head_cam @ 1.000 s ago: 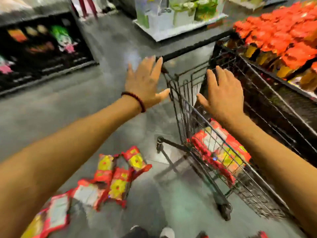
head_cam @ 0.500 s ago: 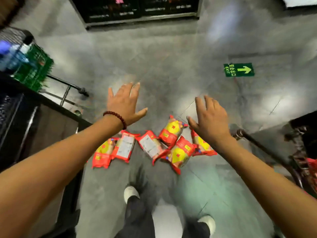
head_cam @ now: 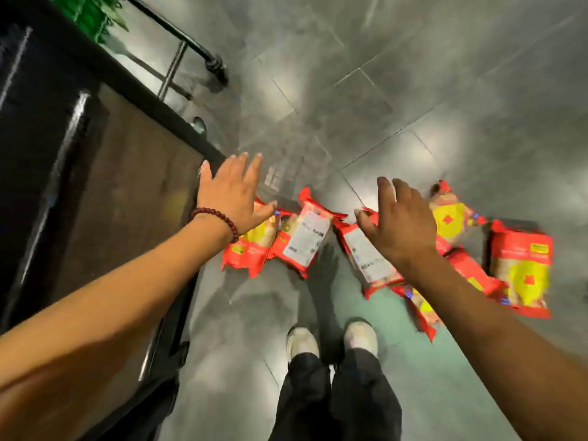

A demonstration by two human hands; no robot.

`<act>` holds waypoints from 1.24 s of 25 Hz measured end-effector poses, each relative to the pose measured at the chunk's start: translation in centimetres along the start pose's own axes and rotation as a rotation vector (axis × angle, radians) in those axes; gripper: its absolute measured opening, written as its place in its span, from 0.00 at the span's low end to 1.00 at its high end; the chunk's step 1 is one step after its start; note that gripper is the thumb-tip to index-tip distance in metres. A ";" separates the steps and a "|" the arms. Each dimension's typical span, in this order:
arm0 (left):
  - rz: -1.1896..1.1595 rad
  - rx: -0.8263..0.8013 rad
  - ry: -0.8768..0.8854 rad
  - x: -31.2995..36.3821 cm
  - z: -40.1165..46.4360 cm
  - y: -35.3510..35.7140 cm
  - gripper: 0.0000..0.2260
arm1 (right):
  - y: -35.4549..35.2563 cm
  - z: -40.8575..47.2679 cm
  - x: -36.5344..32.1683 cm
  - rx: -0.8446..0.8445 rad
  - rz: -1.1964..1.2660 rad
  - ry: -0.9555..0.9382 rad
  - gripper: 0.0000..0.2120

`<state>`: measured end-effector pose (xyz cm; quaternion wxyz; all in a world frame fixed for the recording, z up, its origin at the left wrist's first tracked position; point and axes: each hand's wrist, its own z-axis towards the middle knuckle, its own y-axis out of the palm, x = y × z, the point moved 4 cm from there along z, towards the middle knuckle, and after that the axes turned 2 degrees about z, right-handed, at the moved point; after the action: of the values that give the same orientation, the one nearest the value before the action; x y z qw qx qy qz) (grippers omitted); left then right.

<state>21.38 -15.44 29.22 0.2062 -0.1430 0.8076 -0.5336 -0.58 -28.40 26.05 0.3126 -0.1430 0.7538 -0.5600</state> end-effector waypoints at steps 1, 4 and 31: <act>-0.044 -0.029 -0.050 -0.8 1.0 4.5 0.40 | 4.6 0.9 0.4 -0.046 0.033 0.019 0.32; -0.193 -0.136 -0.217 -3.6 4.3 19.7 0.40 | 19.3 2.7 2.5 -0.207 0.174 0.158 0.32; -1.290 -0.346 -0.722 -5.1 -9.0 18.3 0.40 | 13.8 -6.4 2.2 -0.265 1.159 0.565 0.24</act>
<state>21.23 1.21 16.40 0.0794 -0.7832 0.5182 -0.3343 -4.42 -20.23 13.63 0.3335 0.4014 0.8243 -0.2193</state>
